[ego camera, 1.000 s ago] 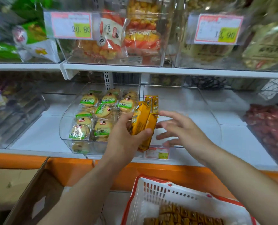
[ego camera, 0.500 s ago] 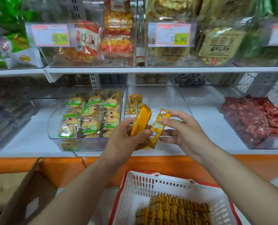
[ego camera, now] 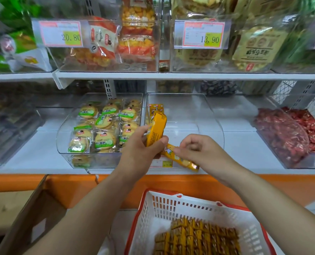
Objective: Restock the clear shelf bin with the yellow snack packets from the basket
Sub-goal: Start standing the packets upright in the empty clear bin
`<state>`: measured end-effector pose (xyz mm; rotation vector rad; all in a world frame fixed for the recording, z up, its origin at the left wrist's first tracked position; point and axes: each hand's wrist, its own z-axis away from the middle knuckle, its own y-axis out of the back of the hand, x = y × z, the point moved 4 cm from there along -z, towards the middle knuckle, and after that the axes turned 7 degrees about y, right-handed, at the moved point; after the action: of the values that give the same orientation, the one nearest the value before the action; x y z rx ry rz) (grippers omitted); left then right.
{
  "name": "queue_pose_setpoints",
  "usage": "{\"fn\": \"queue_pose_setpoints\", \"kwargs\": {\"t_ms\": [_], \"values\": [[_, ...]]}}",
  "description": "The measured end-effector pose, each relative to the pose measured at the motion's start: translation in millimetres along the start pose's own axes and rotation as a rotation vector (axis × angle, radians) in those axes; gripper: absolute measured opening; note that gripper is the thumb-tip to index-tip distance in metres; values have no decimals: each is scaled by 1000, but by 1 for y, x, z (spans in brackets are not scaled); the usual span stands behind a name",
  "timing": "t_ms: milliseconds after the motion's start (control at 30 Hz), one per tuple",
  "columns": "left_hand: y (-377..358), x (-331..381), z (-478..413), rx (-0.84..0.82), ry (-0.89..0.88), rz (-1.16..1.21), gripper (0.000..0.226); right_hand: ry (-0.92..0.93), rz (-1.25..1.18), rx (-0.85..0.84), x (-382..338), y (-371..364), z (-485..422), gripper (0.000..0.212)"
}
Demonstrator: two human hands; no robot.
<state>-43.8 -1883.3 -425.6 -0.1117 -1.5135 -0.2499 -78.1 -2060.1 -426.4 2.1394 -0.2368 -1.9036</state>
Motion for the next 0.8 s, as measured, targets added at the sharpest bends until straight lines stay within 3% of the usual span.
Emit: {"fn": "queue_pose_setpoints", "kwargs": {"t_ms": [167, 367, 500, 600, 800], "values": [[19, -6, -13, 47, -28, -135, 29, -55, -124, -124, 8, 1, -16, 32], [45, -22, -32, 136, 46, -233, 33, -23, -85, 198, 42, 26, -112, 31], [48, -29, -39, 124, 45, -189, 16, -62, 104, 307, 80, 33, -185, 40], [51, -37, -44, 136, 22, -228, 38, -40, 318, 352, 100, 39, -224, 39], [59, -44, -47, 159, 14, -202, 37, -37, 499, 336, 122, 37, -260, 37]]}}
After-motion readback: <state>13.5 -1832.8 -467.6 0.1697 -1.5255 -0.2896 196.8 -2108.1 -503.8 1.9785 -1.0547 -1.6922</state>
